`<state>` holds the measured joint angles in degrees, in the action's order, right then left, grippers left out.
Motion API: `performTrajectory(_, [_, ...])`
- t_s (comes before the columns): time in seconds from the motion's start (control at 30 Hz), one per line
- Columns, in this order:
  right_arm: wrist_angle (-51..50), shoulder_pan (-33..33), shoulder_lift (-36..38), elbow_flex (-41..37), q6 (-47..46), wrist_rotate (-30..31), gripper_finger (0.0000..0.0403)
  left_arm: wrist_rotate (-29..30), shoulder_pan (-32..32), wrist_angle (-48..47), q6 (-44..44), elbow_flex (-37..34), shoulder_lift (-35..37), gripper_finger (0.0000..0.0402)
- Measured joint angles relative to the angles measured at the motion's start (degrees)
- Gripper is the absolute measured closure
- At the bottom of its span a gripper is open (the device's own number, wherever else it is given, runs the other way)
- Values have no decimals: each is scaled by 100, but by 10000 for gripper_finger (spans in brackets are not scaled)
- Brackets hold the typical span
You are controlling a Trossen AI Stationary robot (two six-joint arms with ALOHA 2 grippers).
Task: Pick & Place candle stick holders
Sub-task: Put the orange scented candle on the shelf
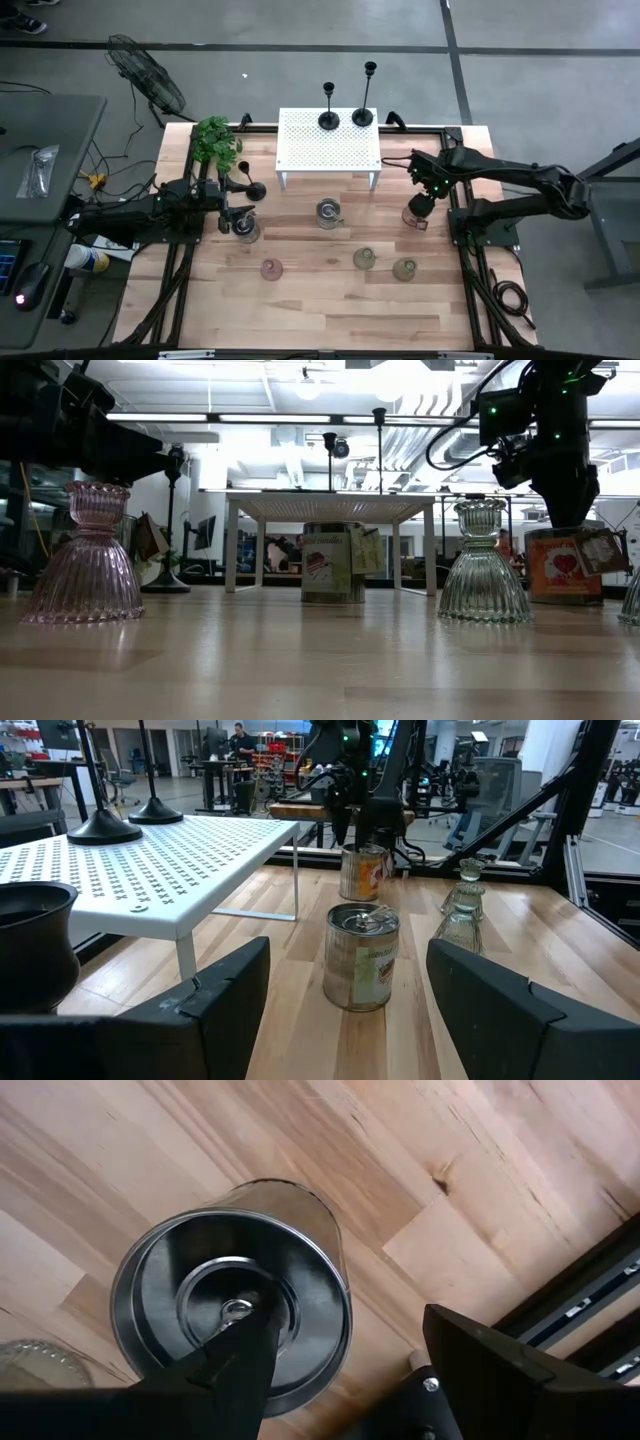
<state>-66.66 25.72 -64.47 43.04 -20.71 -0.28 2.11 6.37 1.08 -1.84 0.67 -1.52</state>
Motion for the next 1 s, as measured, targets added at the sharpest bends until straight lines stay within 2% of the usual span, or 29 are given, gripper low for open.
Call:
performTrajectory(0.57, [208,-5,-52,-145,-44,-36,162,0,-1,0,1,0,1,137])
performTrajectory(1.0, [283,-12,-96,-148,-67,-168,229,0,-1,0,-1,0,1,137])
